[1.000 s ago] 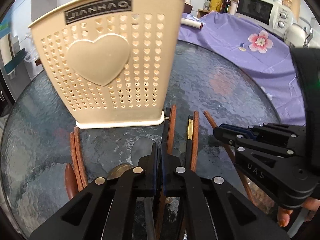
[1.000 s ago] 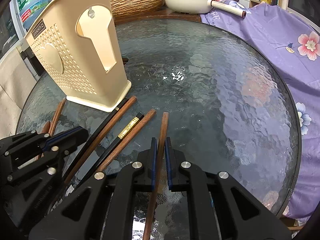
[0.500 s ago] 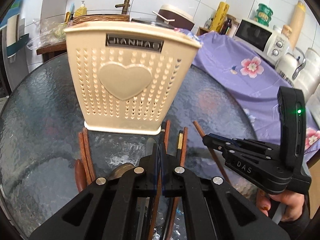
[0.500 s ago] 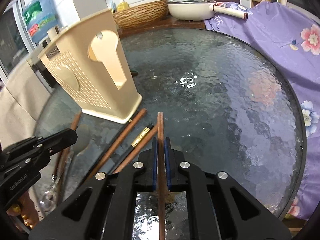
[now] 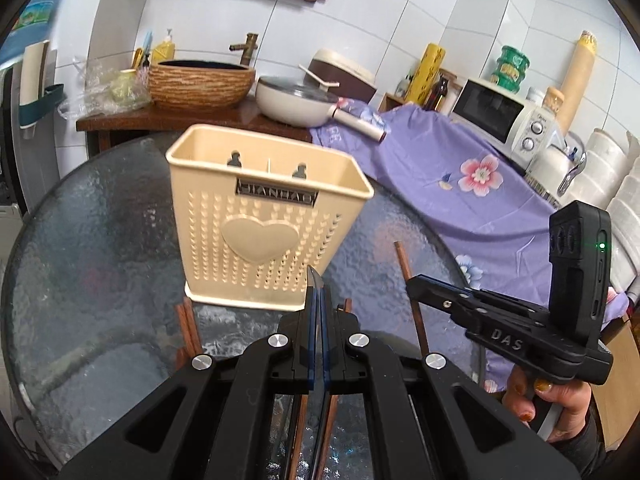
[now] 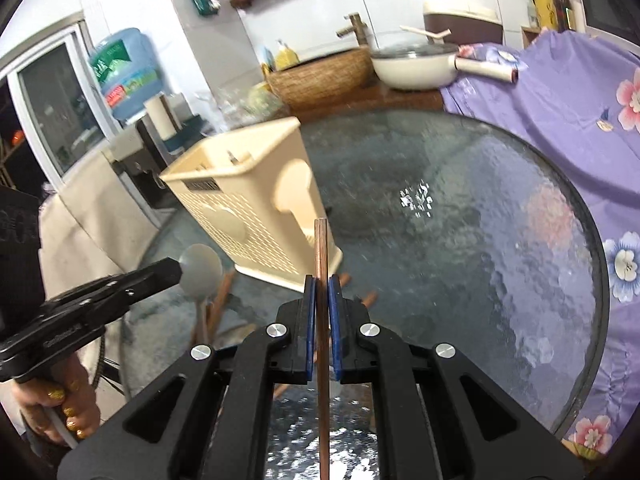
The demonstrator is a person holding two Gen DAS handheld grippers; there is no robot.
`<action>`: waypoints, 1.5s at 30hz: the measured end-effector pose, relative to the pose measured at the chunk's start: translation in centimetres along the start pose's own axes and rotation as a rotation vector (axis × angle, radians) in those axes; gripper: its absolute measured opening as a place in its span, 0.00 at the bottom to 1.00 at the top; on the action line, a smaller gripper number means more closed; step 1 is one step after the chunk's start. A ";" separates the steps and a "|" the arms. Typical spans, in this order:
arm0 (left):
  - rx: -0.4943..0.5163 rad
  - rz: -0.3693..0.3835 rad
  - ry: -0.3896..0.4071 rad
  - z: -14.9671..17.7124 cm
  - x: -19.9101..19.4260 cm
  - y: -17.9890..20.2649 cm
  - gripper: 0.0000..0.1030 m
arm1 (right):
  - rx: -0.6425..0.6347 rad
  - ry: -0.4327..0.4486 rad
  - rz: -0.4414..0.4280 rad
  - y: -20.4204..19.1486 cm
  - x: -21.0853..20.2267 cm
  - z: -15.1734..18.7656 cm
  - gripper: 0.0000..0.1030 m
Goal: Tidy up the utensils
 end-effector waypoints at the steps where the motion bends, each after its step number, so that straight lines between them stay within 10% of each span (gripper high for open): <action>1: -0.001 0.001 0.005 -0.1 -0.2 -0.1 0.02 | -0.001 0.009 -0.011 -0.2 -0.4 -0.2 0.07; 28: 0.057 0.013 0.196 -7.2 -7.8 0.9 0.01 | -0.166 0.137 -0.112 -7.8 -9.1 -7.2 0.07; 45: -0.063 -0.022 0.389 -17.9 -7.4 -0.5 0.01 | -0.226 0.358 -0.071 -12.6 -12.0 -18.8 0.07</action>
Point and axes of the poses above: each gripper's, at about its wrist camera, not at the fingertips, and x roughly the way its jaws point, y to its right, z to its underside, the point moved 1 cm from there along x, roughly the way its jaws point, and after that the axes turned 8 degrees about -z, right-handed, at the moved point
